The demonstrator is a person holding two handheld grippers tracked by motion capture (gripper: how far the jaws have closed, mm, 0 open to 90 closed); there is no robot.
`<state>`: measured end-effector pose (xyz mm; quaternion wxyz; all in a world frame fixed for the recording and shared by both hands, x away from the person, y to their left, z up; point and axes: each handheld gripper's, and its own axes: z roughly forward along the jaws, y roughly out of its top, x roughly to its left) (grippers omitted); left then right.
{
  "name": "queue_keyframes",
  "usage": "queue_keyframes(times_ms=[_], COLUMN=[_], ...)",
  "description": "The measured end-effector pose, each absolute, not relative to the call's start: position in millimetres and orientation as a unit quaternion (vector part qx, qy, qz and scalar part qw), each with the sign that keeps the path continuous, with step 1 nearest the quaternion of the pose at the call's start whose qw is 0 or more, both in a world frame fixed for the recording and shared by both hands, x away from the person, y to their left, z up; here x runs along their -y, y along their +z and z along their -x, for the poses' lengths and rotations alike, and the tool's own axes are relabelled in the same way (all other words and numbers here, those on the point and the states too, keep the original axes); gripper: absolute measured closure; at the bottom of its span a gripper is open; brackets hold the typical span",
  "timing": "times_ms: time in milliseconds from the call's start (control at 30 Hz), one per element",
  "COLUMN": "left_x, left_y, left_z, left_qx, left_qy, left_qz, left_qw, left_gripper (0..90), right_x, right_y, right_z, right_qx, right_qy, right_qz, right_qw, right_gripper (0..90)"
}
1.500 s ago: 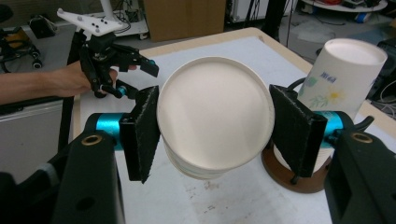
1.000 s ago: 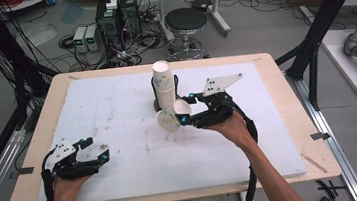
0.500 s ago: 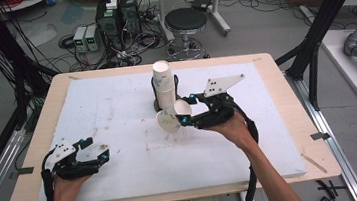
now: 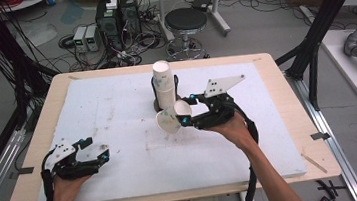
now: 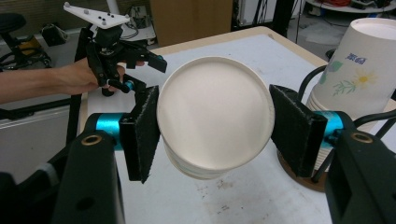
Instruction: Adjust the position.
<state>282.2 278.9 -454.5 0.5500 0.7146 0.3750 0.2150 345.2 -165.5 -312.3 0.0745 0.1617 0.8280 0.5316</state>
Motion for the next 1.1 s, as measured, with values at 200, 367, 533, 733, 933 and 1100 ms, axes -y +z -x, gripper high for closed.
queue_keyframes(times_ms=[200,367,533,733,933,1100], left_x=[-282.0,-282.4,-277.7,-269.1,-257.5,-243.2], left_y=[-454.5,-448.7,-437.4,-420.2,-404.5,-392.7], left_z=[-283.9,-284.8,-287.7,-293.7,-300.1,-305.6], left_qx=[-0.385,-0.369,-0.338,-0.301,-0.279,-0.255], left_qy=[0.203,0.193,0.17,0.147,0.132,0.113], left_qz=[-0.706,-0.701,-0.709,-0.713,-0.725,-0.738], left_qw=[0.558,0.579,0.595,0.616,0.616,0.615], left_gripper=[8.6,7.9,7.9,7.2,7.3,7.8], right_x=[166.4,168.8,170.2,169.2,167.7,166.7], right_y=[-312.7,-313.0,-314.1,-314.6,-314.4,-315.7], right_z=[-346.3,-346.8,-346.9,-346.2,-344.6,-342.8], right_qx=[-0.828,-0.825,-0.823,-0.824,-0.822,-0.819], right_qy=[0.533,0.537,0.541,0.541,0.545,0.55], right_qz=[-0.162,-0.162,-0.16,-0.156,-0.153,-0.152], right_qw=[0.072,0.071,0.065,0.063,0.059,0.056], right_gripper=[38.0,38.0,38.0,38.0,38.1,38.0])
